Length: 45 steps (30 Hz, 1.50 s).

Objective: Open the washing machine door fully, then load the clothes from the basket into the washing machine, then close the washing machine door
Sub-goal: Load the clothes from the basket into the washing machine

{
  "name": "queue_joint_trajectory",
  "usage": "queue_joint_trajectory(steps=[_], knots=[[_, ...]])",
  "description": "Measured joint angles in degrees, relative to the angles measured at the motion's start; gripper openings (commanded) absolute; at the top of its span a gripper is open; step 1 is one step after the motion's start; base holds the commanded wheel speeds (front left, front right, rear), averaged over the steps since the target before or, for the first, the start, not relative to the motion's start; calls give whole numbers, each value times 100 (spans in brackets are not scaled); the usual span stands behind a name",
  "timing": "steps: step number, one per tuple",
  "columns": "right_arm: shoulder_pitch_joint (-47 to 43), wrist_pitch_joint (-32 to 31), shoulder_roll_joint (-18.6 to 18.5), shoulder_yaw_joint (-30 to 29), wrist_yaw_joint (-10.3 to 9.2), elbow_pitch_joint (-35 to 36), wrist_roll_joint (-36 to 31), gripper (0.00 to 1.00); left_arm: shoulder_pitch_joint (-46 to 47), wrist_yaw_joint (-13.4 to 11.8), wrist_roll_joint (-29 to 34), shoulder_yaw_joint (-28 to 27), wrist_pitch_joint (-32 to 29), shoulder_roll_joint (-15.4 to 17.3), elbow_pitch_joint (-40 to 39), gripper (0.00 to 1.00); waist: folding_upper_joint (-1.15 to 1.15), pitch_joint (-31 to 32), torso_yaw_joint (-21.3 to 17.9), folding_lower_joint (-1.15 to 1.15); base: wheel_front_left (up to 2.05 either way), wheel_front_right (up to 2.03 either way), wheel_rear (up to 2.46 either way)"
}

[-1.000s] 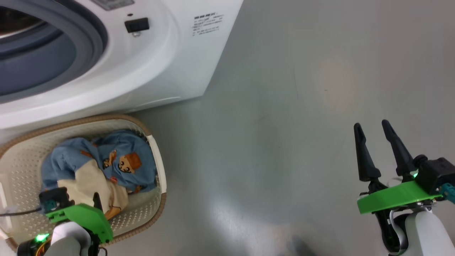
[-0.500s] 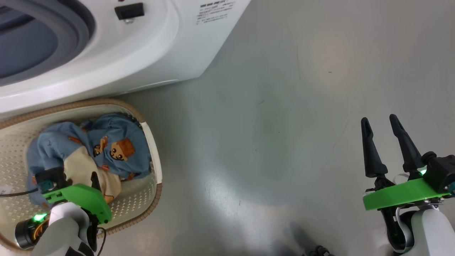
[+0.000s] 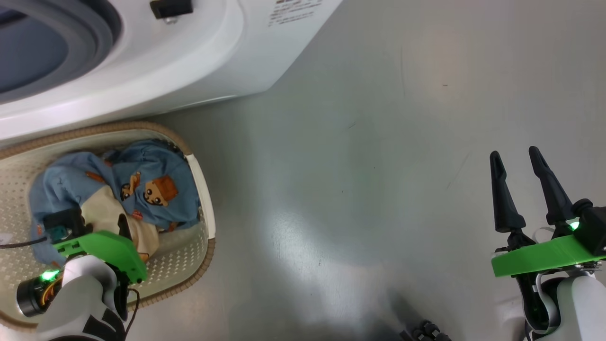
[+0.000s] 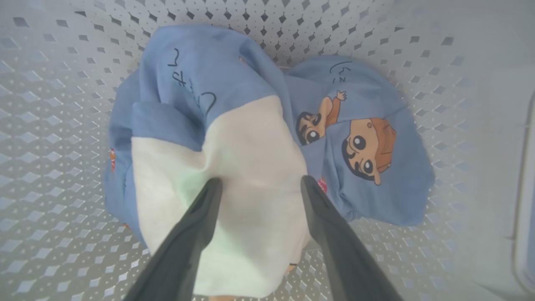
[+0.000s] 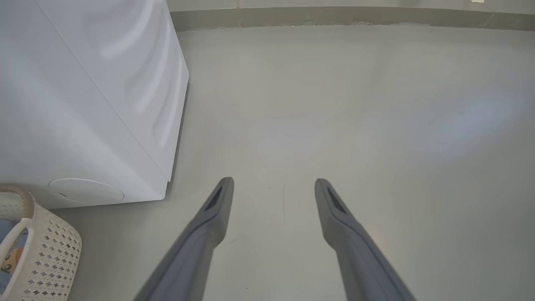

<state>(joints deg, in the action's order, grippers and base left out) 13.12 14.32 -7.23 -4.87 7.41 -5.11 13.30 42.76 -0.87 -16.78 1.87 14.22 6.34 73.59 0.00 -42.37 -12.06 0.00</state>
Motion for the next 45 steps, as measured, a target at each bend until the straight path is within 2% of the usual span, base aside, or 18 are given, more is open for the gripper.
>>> queue_joint_trajectory(steps=[21, 22, 23, 24, 25, 33, 45], knots=[[8, 0, -62, -56, 0, 125, 46, 100, 310, -115, -168, 110, 1, 1, 33, 98, 0, -399, 55, 0, 0, 0, 0], [15, 0, -62, -57, -1, 126, 48, 100, 321, -144, -168, 118, 5, 0, 33, 81, 0, -410, 53, 0, 0, 0, 0], [28, 0, -62, -62, -1, 126, 48, 100, 327, -148, -168, 123, 16, 1, 34, 51, 0, -420, 50, 0, 0, 0, 0], [48, 0, -62, -68, 0, 125, 48, 100, 329, -151, -168, 130, 18, 1, 34, 36, 0, -428, 47, 0, 0, 0, 0], [75, 0, -62, -76, 0, 125, 48, 100, 330, -163, -168, 134, 19, 0, 34, 0, 0, -435, 46, 0, 0, 0, 0], [119, 1, -54, -111, 0, 89, 48, 100, 318, -172, -218, 144, 41, -5, 1, 0, 0, -384, 95, 0, 0, 0, 0], [120, 26, -62, -46, 0, 25, 48, 100, -235, -87, -176, 124, 41, -76, -842, 0, 0, -45, 256, 0, 0, 0, 0]])
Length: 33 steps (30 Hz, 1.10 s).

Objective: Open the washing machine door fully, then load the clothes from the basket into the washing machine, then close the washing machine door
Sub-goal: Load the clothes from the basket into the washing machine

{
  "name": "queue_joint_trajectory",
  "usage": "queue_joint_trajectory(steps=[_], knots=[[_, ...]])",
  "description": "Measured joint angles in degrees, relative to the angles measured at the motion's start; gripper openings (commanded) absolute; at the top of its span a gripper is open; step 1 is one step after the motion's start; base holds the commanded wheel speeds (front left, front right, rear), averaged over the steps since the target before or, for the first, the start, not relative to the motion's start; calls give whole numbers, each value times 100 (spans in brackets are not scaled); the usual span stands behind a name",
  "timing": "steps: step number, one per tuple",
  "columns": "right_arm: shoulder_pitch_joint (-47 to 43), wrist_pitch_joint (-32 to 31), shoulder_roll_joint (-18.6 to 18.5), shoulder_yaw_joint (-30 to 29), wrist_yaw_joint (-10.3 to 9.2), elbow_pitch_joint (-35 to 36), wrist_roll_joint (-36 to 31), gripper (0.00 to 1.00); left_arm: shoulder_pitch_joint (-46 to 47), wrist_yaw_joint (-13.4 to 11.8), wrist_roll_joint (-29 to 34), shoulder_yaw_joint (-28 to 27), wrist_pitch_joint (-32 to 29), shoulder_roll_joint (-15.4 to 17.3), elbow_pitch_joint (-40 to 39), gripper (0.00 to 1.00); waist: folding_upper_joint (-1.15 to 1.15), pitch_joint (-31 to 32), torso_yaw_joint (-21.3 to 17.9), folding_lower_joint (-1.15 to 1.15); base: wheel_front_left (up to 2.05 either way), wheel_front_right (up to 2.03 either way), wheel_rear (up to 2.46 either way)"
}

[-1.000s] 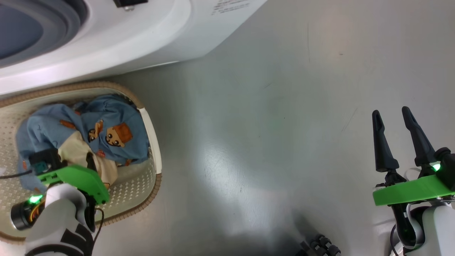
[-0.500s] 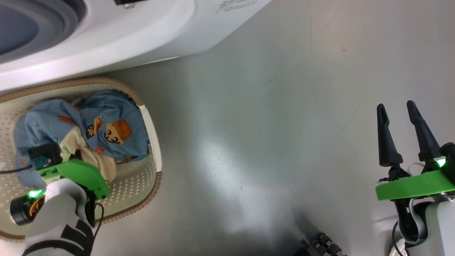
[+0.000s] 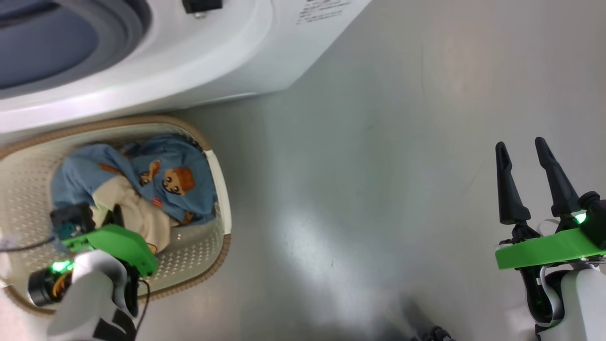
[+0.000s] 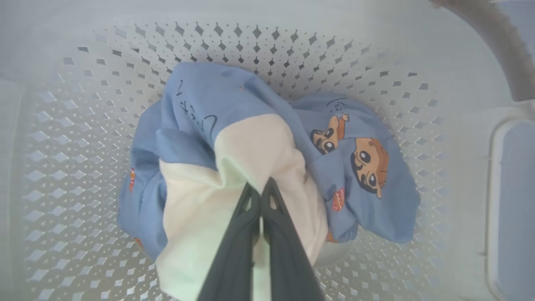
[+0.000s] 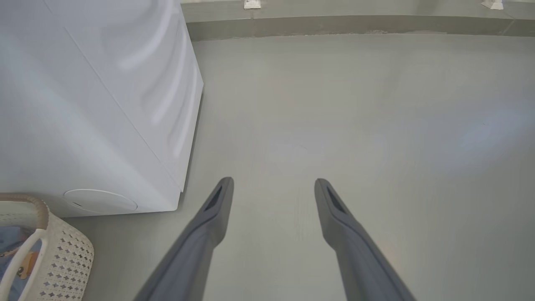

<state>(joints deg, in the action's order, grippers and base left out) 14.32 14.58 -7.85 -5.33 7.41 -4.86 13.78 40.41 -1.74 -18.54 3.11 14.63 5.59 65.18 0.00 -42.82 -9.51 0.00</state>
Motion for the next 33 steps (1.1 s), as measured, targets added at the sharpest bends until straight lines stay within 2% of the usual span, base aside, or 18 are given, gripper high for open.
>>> queue_joint_trajectory(steps=[13, 23, 33], knots=[[-53, 14, -10, 75, 0, -149, -4, 100, -1250, 158, 180, -282, 0, -310, -1224, 0, 0, 873, 303, 0, 0, 0, 0], [-487, 14, 38, 70, 0, -276, -25, 100, -2190, 270, 288, -402, 0, -349, -2120, 0, 0, 1677, 482, 0, 0, 0, 0], [-966, 14, 120, 69, -1, -380, -96, 100, -3080, 300, -112, -116, -1, -348, -3158, 0, 0, 2535, 619, 0, 0, 0, 0]])
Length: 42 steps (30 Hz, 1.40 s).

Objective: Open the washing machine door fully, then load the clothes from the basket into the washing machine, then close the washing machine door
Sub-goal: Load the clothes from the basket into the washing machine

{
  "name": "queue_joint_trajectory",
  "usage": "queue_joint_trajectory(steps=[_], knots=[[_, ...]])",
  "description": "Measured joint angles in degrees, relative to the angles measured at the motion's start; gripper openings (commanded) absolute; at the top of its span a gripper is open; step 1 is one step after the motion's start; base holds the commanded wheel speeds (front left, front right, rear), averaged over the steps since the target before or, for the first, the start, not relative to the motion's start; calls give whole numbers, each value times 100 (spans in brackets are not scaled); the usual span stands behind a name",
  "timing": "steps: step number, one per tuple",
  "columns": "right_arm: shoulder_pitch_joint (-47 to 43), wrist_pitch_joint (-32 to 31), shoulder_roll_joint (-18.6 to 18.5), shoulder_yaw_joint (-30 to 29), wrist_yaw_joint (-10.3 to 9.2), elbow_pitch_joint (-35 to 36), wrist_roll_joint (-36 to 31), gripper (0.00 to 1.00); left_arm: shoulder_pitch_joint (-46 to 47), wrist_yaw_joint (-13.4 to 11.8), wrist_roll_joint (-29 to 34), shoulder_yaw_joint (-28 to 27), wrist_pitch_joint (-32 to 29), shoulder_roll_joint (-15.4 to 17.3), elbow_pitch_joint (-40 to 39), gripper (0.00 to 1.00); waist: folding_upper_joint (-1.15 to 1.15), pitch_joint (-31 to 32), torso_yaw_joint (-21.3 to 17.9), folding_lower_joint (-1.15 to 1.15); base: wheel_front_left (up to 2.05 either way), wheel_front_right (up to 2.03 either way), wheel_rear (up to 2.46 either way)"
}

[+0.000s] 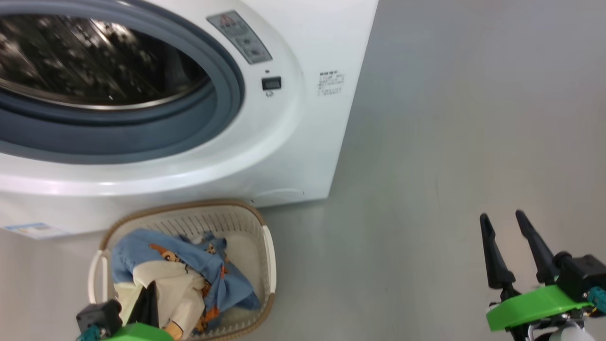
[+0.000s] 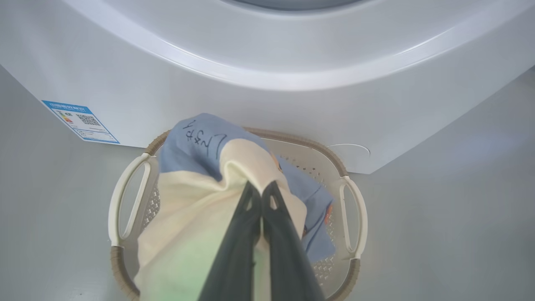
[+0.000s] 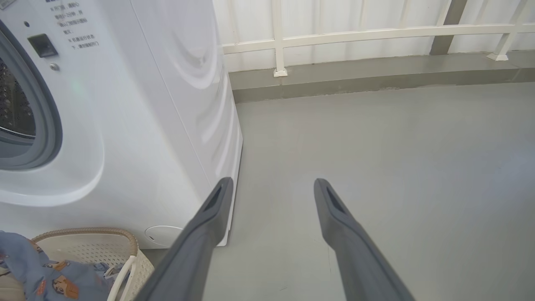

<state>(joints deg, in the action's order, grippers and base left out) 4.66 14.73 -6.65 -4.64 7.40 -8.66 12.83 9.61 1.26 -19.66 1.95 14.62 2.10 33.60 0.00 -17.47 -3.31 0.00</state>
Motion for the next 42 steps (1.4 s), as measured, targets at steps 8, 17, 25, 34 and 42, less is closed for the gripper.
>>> queue_joint_trajectory(steps=[8, 17, 25, 34, 42], knots=[[-330, 0, 94, -27, 0, -37, -16, 100, -717, -108, -99, 100, 0, 4, -931, 0, 0, 626, 122, 0, 0, 0, 0], [-623, -1, 100, -31, 1, -46, -186, 100, -1350, -166, -101, 91, 0, 11, -1830, 0, 0, 1209, 221, 0, 0, 0, 0], [-830, -1, 109, 7, 1, -45, -289, 100, -1855, -263, 5, 29, 0, 22, -2325, 0, 0, 1632, 177, 0, 0, 0, 0], [-838, -1, 133, 11, 1, -35, -385, 100, -1921, -345, 11, 60, 0, 25, -2646, 0, 0, 1829, 78, 0, 0, 0, 0], [-965, -1, 182, 2, 1, -22, -427, 100, -1972, -359, 29, 3, 0, 26, -2753, 0, 0, 1843, 44, 0, 0, 0, 0]])
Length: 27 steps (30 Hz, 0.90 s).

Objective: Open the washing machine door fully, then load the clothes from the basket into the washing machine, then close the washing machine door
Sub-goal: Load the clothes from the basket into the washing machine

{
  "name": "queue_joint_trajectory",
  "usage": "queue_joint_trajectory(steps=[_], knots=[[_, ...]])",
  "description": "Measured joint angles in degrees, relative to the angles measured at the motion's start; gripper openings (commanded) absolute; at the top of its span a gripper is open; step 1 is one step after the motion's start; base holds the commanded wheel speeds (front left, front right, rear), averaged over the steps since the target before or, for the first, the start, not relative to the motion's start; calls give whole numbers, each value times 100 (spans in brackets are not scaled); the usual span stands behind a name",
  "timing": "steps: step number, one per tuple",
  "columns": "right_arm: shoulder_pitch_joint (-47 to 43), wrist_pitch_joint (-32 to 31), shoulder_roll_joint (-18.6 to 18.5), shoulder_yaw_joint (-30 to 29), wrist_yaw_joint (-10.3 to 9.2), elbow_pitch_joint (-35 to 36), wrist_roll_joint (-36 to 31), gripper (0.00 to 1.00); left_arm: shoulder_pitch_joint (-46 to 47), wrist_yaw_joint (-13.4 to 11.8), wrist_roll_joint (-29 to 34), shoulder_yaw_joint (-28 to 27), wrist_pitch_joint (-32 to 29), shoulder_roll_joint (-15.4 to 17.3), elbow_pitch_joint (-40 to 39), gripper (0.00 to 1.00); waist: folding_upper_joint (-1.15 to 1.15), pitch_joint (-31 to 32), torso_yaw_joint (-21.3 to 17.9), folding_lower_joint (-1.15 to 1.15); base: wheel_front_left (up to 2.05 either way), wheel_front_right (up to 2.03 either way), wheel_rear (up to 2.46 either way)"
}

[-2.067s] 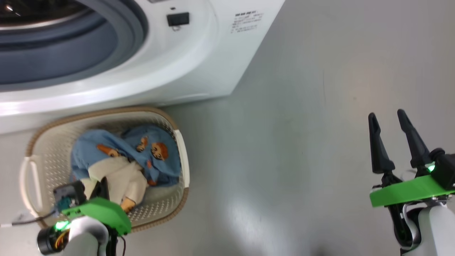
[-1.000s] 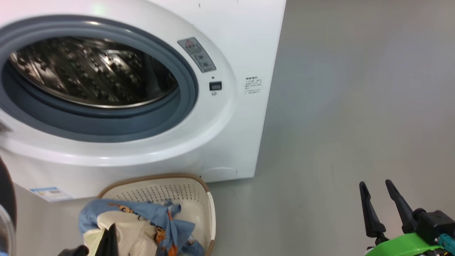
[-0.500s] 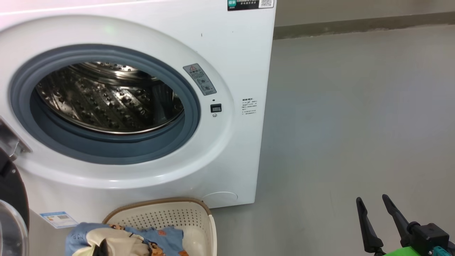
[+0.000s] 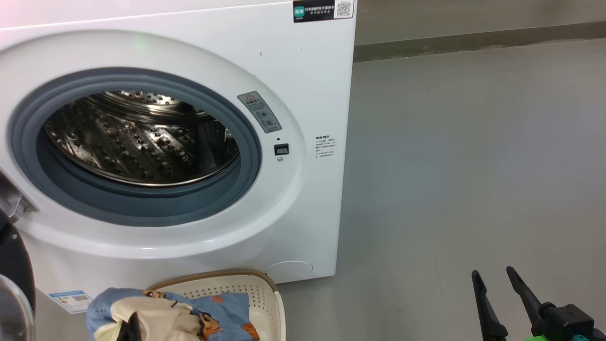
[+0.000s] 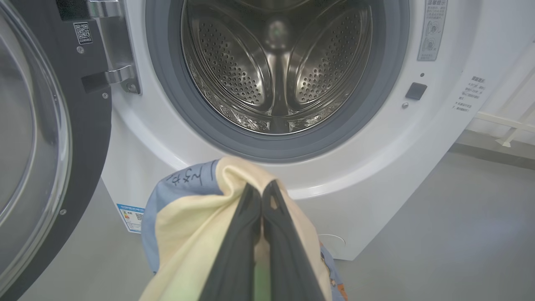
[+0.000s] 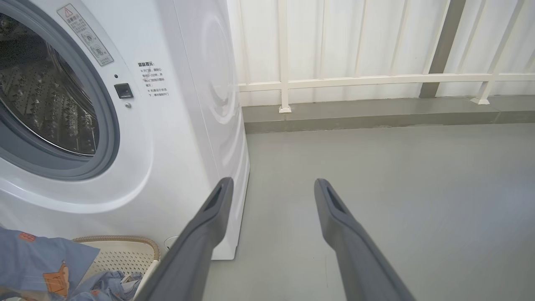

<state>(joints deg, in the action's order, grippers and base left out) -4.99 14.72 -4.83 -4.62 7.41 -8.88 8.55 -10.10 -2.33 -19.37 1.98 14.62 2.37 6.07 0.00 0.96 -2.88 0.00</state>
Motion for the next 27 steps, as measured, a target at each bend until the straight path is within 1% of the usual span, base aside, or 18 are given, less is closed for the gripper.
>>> queue_joint_trajectory(steps=[12, 15, 25, 27], knots=[[6, 0, 21, 2, 0, 1, -7, 100, 0, 16, 1, -41, 0, 1, -167, 0, 0, -58, -21, 0, 0, 0, 0], [7, 0, 22, 10, 0, 0, -43, 100, 0, 57, 2, -42, 0, 1, -219, 0, 0, -63, -54, 0, 0, 0, 0], [7, 0, 94, 13, 0, -4, -93, 100, 34, 70, 114, -80, 0, 1, -365, 0, 0, -129, -209, 0, 0, 0, 0], [7, 0, 102, 14, -1, -4, -93, 100, 122, 112, 151, -74, 0, 1, -379, 0, 0, -165, -241, 0, 0, 0, 0]])
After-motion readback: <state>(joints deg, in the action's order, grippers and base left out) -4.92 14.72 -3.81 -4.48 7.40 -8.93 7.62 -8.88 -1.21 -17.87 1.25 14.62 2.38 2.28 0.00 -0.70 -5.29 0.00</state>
